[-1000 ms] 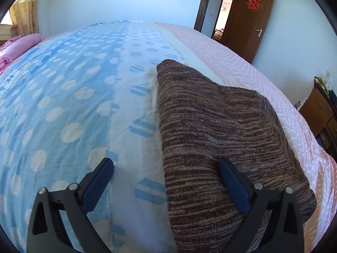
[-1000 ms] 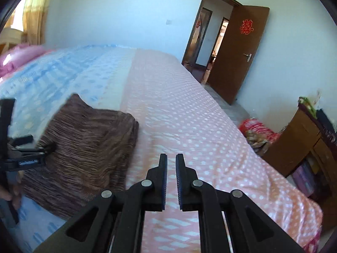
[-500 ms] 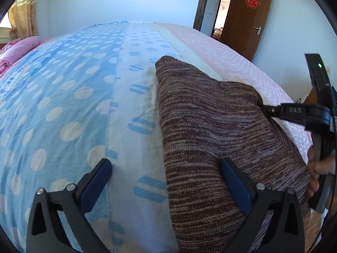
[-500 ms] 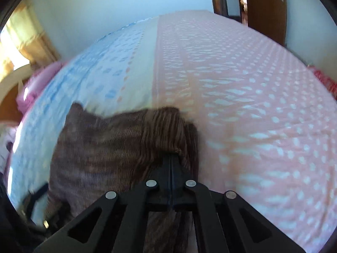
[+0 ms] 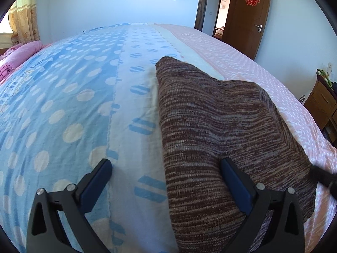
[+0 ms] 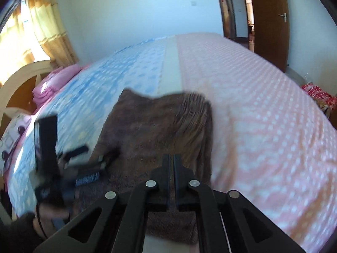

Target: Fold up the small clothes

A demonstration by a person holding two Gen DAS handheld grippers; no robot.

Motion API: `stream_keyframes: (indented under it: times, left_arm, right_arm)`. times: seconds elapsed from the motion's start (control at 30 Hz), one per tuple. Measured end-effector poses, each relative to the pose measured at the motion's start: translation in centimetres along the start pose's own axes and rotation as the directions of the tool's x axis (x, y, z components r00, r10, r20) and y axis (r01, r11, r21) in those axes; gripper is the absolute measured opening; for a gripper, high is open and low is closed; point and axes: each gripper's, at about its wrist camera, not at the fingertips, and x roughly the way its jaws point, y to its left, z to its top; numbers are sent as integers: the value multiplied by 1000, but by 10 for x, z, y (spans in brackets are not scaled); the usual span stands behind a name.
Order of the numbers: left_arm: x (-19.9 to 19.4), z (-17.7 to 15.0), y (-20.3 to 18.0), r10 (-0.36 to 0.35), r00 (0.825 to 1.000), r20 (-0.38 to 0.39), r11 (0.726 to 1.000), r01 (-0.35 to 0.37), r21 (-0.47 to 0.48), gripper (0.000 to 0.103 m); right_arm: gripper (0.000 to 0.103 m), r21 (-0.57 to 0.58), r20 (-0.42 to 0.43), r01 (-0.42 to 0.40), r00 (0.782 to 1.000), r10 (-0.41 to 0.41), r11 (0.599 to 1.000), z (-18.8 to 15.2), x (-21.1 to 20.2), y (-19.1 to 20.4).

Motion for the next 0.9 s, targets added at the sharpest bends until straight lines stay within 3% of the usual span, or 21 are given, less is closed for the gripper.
stream_keyframes:
  times: [0.1, 0.2, 0.27, 0.3, 0.37, 0.43, 0.47, 0.5, 0.53, 0.63, 0.77, 0.9]
  left_arm:
    - [0, 0, -1, 7, 1000, 1, 1000, -7, 9, 103]
    - [0, 0, 2, -3, 1000, -6, 1000, 3, -3, 103]
    - [-1, 1, 4, -17, 1000, -13, 1000, 17, -12, 103]
    - [-2, 1, 5, -32, 999, -18, 999, 32, -15, 103]
    - [-8, 4, 10, -107, 993, -42, 994, 107, -16, 103]
    - [-17, 10, 12, -153, 988, -25, 988, 153, -11, 101]
    - [-21, 13, 12, -154, 988, -7, 988, 154, -5, 101]
    - [-24, 17, 12, -152, 988, 10, 988, 152, -1, 101]
    - [-26, 23, 11, -157, 987, 22, 988, 157, -3, 101]
    - [-19, 42, 5, -193, 981, 23, 981, 193, -21, 98]
    - [10, 56, 2, -172, 985, -20, 983, 170, -74, 84]
    - [34, 48, 6, -143, 987, -78, 982, 132, -135, 83]
  right_arm:
    - [3, 13, -102, 12, 995, -11, 1000, -19, 23, -5]
    - [3, 127, -58, -19, 998, 27, 992, -22, 9, -19]
    - [3, 131, -35, -13, 999, 17, 991, -22, 2, -19]
    - [3, 112, 22, -18, 1000, 16, 994, -18, -16, -18]
    - [6, 98, 76, -27, 997, 19, 995, -10, -30, -20]
    - [27, 101, 117, -21, 993, 9, 995, -5, -42, -28]
    - [53, 103, 131, -9, 991, -4, 995, -3, -43, -32]
    - [69, 103, 131, -9, 991, -4, 995, -3, -43, -32]
    - [70, 113, 164, 19, 986, -38, 993, 7, -44, -37]
    - [70, 125, 164, 14, 986, -35, 992, 16, -38, -44]
    - [70, 138, 120, 16, 992, -32, 990, 40, -3, -56]
    - [70, 109, 80, 6, 997, -15, 994, 52, 26, -57]
